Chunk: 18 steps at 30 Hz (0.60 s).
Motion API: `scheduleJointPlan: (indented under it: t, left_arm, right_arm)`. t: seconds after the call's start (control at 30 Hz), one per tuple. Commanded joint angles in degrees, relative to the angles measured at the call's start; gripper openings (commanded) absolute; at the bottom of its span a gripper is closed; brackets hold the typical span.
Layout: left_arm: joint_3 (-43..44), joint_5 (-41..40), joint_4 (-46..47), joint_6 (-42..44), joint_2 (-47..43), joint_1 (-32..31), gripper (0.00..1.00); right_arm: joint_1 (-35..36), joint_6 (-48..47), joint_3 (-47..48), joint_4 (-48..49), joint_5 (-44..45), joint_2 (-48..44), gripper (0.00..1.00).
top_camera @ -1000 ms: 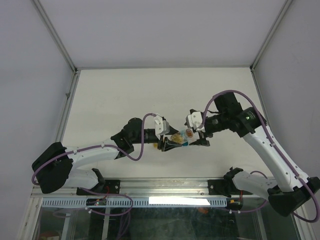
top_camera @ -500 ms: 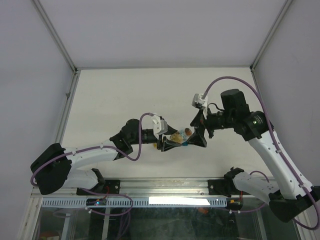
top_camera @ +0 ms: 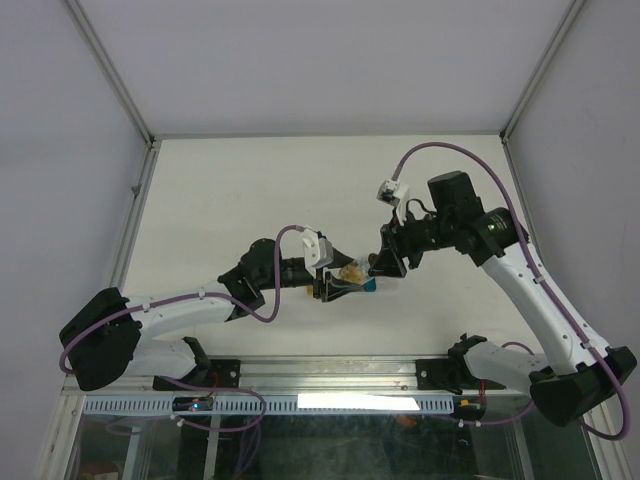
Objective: Sort the pills into containers
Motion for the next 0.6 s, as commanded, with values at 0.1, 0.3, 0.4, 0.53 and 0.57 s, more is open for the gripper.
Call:
scheduleJointPlan:
  t: [0.1, 0.3, 0.4, 0.53, 0.57]
  left_arm:
    - [0.5, -0.8, 3.4, -0.6, -1.9, -0.3, 0.0]
    - [1.0, 1.6, 2.4, -0.2, -1.9, -0.3, 0.0]
    - [1.5, 4.1, 1.5, 0.1, -1.5, -0.3, 0.0]
    - [2.5, 6.5, 0.2, 0.3, 0.1, -0.3, 0.0]
    - [2.8, 6.9, -0.1, 0.4, 0.6, -0.2, 0.0]
  right_arm:
    - [-0.1, -0.6, 3.0, -0.4, -2.7, -0.3, 0.49]
    - [1.3, -12.0, 4.9, -3.8, -4.3, 1.2, 0.26]
    - [2.1, -29.0, 5.7, -6.5, -6.6, 0.5, 0.17]
    - [2.6, -63.4, 4.0, -10.3, -10.6, -2.6, 0.13]
    - [2.7, -69.0, 3.4, -10.7, -10.9, -3.3, 0.07]
